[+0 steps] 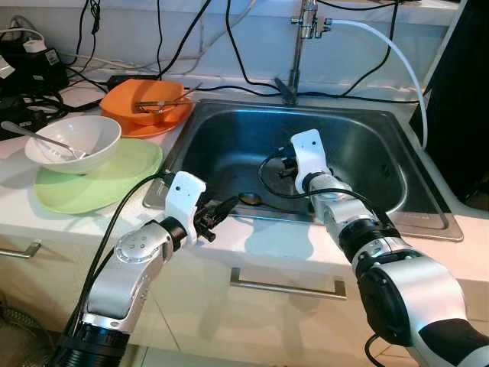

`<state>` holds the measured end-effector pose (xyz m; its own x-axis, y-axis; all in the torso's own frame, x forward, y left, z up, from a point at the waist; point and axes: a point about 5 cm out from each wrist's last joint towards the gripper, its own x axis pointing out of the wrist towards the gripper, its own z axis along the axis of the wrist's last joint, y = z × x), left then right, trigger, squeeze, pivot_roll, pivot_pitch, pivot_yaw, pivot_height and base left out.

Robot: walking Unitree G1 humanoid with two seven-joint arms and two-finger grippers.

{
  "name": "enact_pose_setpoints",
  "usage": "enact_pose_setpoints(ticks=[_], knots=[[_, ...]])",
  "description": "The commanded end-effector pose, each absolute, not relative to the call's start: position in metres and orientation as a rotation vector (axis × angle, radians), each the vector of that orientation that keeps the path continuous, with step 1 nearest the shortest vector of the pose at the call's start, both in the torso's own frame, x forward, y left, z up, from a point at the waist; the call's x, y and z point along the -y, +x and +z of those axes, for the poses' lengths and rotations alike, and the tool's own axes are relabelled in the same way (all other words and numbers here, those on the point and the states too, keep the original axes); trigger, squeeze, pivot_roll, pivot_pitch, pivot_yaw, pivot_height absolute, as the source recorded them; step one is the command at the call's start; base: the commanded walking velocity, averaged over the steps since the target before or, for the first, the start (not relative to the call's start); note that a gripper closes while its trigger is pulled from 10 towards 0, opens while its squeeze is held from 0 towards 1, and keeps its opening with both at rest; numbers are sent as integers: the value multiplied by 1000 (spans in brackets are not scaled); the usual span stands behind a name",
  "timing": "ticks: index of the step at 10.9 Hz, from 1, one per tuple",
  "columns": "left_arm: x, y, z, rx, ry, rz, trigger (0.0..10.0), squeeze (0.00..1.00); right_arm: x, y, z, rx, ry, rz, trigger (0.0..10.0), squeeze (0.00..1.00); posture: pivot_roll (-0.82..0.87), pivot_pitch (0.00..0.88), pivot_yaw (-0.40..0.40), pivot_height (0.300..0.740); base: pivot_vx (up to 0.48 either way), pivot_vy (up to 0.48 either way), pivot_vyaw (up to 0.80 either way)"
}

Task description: Kitchen organization

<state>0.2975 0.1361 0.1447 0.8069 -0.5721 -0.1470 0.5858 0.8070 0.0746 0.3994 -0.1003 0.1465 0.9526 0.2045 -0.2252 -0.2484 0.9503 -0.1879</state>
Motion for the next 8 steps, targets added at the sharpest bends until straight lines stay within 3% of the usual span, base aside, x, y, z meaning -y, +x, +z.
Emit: enact_pose_setpoints(ticks=[1, 3, 4, 5, 6, 7, 8], knots=[[-134, 296, 148, -110, 132, -629, 10000, 0, 97, 401, 151, -199, -225, 247, 10000, 0, 266, 0, -22, 740, 0, 0, 0], [-133, 295, 148, -111, 132, -632, 10000, 0, 97, 403, 158, -164, -228, 247, 10000, 0, 262, 0, -19, 740, 0, 0, 0], [-134, 296, 148, -107, 135, -627, 10000, 0, 99, 405, 164, -134, -215, 237, 10000, 122, 260, 0, -18, 740, 0, 0, 0], [-134, 297, 148, -104, 136, -623, 10000, 0, 100, 408, 173, -102, -166, 223, 10000, 1000, 257, 0, -18, 740, 0, 0, 0], [-133, 297, 148, -103, 136, -624, 10000, 0, 101, 410, 182, -54, -203, 213, 10000, 1000, 256, 0, -16, 740, 0, 0, 0], [-132, 297, 148, -98, 136, -620, 10000, 0, 101, 412, 192, -2, -213, 207, 10000, 0, 256, 0, -16, 740, 0, 0, 0], [-133, 298, 149, -91, 143, -609, 10000, 0, 100, 413, 200, 45, -205, 208, 10000, 0, 253, 0, -15, 740, 0, 0, 0]])
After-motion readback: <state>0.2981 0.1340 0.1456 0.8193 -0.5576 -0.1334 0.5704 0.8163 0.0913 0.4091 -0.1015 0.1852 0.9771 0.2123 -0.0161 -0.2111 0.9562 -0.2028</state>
